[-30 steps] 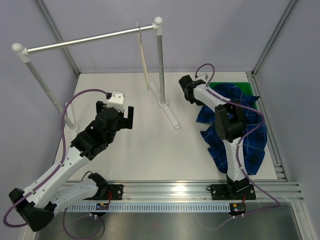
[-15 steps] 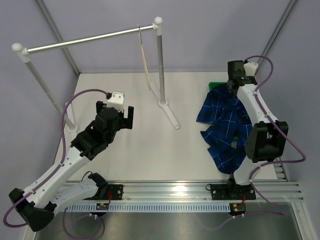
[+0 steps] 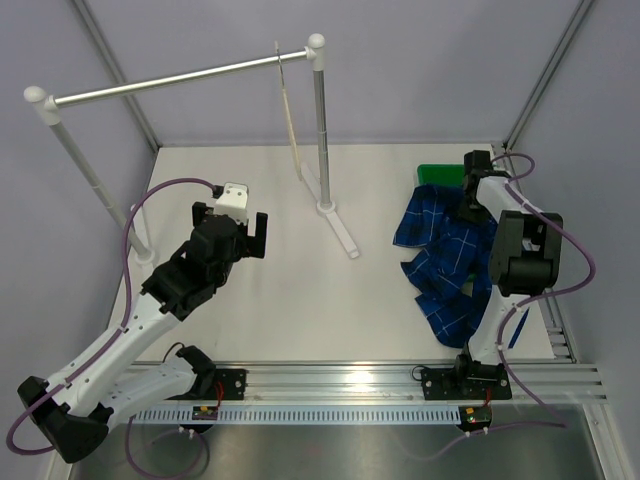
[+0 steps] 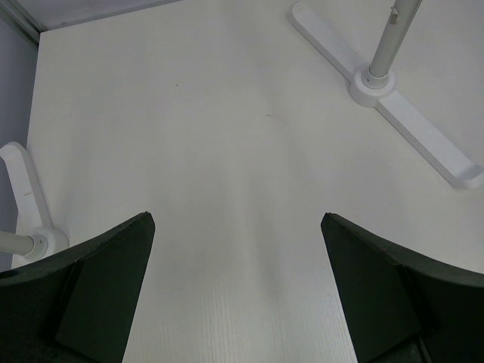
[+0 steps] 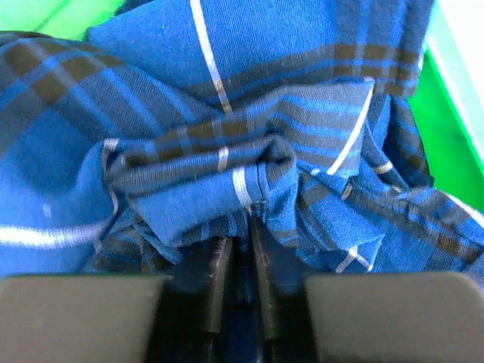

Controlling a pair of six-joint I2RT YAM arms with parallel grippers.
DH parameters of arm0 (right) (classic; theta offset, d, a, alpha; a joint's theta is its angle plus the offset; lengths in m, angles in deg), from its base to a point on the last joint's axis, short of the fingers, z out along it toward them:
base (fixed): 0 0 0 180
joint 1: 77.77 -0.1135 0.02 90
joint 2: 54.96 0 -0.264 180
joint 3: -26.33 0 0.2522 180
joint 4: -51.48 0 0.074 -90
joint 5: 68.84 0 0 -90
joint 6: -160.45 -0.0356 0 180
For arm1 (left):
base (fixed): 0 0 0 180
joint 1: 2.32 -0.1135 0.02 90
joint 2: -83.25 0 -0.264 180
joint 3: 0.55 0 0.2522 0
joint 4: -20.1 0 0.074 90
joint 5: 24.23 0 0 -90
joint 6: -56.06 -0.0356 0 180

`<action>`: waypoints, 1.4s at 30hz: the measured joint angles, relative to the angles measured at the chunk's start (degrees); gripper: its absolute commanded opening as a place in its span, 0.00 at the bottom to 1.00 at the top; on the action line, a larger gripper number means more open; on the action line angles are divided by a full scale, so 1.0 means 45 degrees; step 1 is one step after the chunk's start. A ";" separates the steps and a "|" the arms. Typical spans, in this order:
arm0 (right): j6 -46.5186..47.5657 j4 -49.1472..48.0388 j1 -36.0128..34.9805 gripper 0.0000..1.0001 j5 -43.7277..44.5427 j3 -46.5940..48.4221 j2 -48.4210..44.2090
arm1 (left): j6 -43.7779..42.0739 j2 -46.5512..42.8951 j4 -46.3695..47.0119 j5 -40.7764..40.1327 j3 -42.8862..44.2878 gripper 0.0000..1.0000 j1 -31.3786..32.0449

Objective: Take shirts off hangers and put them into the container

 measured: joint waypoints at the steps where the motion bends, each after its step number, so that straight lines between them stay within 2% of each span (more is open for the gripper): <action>1: 0.0024 -0.0029 0.0000 0.36 -0.0015 -0.0053 -0.0160 | 0.0005 0.0000 0.0000 0.0000 0.0000 0.99 0.0000; 4: 0.0170 0.0000 -0.0068 0.50 0.0029 -0.0340 -0.1078 | 0.0000 0.0000 -0.0005 0.0000 0.0000 0.99 0.0000; 6: 0.0311 0.0083 -0.0277 0.54 0.0248 -0.0369 -0.1923 | 0.0005 0.0000 -0.0005 0.0000 0.0000 0.99 0.0000; 7: 0.0389 0.0063 -0.0515 0.61 0.0495 -0.0369 -0.2424 | 0.0000 0.0000 -0.0010 0.0000 0.0000 0.99 0.0000; 9: 0.0495 0.0063 -0.1185 0.65 0.0933 -0.0364 -0.3332 | 0.0000 0.0000 -0.0010 0.0000 0.0000 0.99 0.0000; 12: 0.0607 0.0049 -0.2759 0.66 0.1515 -0.0296 -0.4415 | 0.0000 0.0000 -0.0015 -0.0005 0.0000 0.99 0.0000; 16: 0.0597 -0.0015 -0.4765 0.67 0.1787 -0.0228 -0.4799 | 0.0000 0.0000 -0.0015 -0.0005 0.0000 0.99 0.0000; 21: 0.0175 0.0024 -0.5999 0.67 0.1797 -0.0223 -0.4061 | 0.0005 0.0000 -0.0019 -0.0005 0.0000 0.99 0.0000; 26: -0.0476 0.0272 -0.6742 0.67 0.1831 0.0330 -0.1865 | 0.0005 0.0000 -0.0049 -0.0005 0.0000 0.99 0.0000; 34: -0.1355 0.1161 -0.6883 0.64 0.1894 0.1928 0.1316 | 0.0005 0.0000 -0.0053 0.0000 0.0000 0.99 0.0000; 42: -0.1773 0.1807 -0.6849 0.62 0.2453 0.2783 0.2623 | 0.0005 0.0000 -0.0053 0.0068 0.0000 0.99 0.0000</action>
